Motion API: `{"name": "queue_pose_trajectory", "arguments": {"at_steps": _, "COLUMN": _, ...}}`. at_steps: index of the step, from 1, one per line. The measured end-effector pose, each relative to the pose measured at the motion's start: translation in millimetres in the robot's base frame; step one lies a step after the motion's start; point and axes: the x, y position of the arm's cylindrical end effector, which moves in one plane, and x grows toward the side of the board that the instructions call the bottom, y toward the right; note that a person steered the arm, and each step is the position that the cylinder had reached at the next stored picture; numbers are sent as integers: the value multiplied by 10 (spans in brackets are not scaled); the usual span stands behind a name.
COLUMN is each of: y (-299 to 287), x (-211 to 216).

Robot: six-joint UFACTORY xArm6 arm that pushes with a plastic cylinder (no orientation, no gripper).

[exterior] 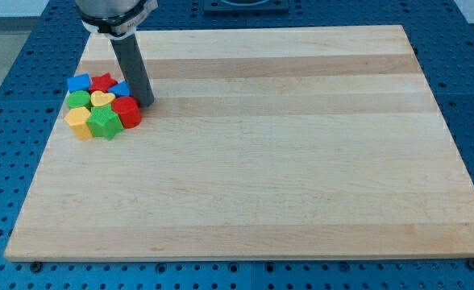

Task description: Move your arm towards top center

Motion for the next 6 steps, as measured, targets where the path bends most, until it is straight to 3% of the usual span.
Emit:
{"name": "queue_pose_trajectory", "arguments": {"at_steps": 2, "y": 138, "x": 0}}
{"name": "queue_pose_trajectory", "arguments": {"at_steps": 3, "y": 764, "x": -113}}
{"name": "queue_pose_trajectory", "arguments": {"at_steps": 4, "y": 1403, "x": -585}}
{"name": "queue_pose_trajectory", "arguments": {"at_steps": 5, "y": 1435, "x": -1154}}
{"name": "queue_pose_trajectory", "arguments": {"at_steps": 6, "y": 744, "x": -1455}}
